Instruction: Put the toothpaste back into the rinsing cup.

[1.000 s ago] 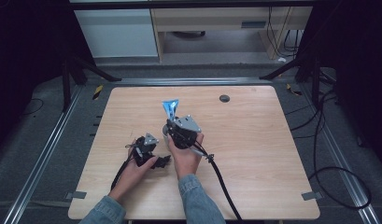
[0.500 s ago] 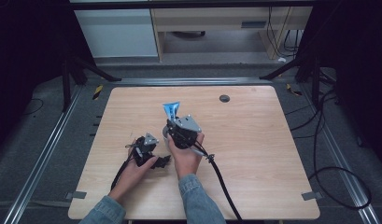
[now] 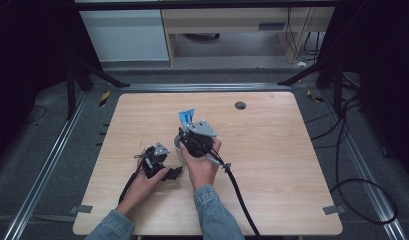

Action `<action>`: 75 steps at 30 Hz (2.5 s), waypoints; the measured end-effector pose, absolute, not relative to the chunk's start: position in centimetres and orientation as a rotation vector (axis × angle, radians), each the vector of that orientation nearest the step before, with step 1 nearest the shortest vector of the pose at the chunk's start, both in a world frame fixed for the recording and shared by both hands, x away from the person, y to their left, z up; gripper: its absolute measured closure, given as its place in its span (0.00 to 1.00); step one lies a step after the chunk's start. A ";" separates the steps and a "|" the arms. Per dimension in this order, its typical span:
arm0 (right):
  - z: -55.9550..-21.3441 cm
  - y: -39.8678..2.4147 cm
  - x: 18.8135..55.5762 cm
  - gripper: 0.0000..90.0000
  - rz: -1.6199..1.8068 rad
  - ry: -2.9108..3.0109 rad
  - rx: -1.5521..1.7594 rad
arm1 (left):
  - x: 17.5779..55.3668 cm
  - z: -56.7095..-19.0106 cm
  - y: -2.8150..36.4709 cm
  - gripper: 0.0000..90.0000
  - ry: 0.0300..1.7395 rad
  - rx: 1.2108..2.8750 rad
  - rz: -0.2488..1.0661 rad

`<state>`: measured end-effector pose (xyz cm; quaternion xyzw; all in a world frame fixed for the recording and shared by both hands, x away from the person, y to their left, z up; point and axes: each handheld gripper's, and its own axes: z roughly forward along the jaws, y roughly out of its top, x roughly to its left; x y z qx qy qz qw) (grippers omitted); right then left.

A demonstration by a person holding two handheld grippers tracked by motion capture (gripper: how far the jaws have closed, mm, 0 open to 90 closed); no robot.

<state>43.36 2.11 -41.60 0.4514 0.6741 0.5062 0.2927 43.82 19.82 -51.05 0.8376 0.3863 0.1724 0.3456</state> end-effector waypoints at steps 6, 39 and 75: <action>-41.4 1.9 43.4 0.53 1.339 1.808 1.206 | 43.8 -51.1 19.8 0.00 1.002 2.174 0.448; -40.5 -0.6 43.8 0.32 1.174 1.966 1.173 | 43.8 -51.1 19.8 0.00 1.002 2.174 0.448; -39.5 -10.9 44.9 0.13 0.912 2.008 1.257 | 43.9 -51.0 19.8 0.00 1.002 2.178 0.444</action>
